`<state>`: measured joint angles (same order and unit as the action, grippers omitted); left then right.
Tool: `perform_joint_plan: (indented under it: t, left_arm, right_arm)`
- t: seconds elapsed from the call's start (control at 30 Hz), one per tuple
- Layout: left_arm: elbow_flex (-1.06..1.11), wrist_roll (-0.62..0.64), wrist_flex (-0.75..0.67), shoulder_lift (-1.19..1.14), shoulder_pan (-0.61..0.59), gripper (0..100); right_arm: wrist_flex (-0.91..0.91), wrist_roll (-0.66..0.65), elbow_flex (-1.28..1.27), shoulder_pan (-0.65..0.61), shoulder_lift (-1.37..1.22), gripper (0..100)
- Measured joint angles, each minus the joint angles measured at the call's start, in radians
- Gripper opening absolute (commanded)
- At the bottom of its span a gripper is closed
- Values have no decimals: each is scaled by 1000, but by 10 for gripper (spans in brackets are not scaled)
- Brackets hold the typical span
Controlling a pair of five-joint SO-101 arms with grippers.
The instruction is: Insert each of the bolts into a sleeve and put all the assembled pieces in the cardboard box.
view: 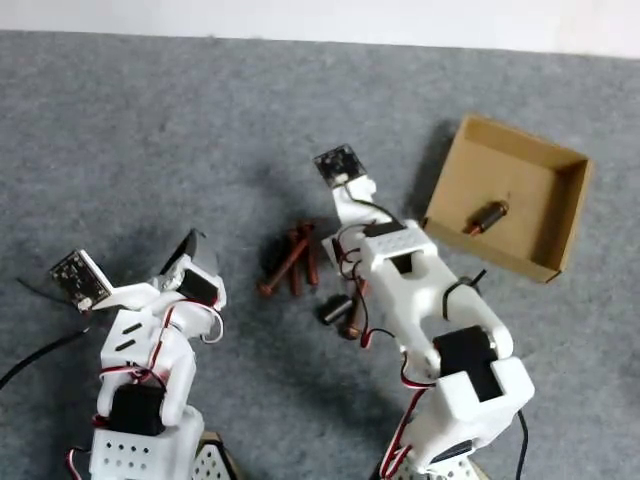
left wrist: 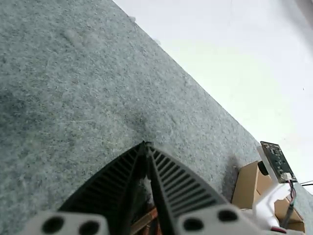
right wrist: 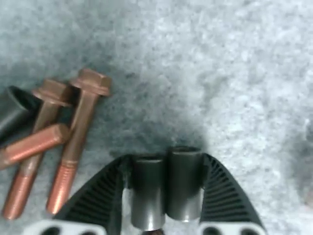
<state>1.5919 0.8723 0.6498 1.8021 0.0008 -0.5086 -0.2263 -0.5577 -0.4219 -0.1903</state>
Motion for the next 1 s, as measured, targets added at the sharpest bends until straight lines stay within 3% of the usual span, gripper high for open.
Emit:
perform_joint_plan:
  t: [0.27,0.73,1.0]
  left_arm:
    - [0,0,0,0,0,14]
    - [0,0,0,0,0,14]
    - [0,0,0,0,0,14]
  right_arm:
    - [0,0,-18,0,72,91]
    - [198,3,-427,-5,543,91]
    - [198,3,-433,-8,520,94]
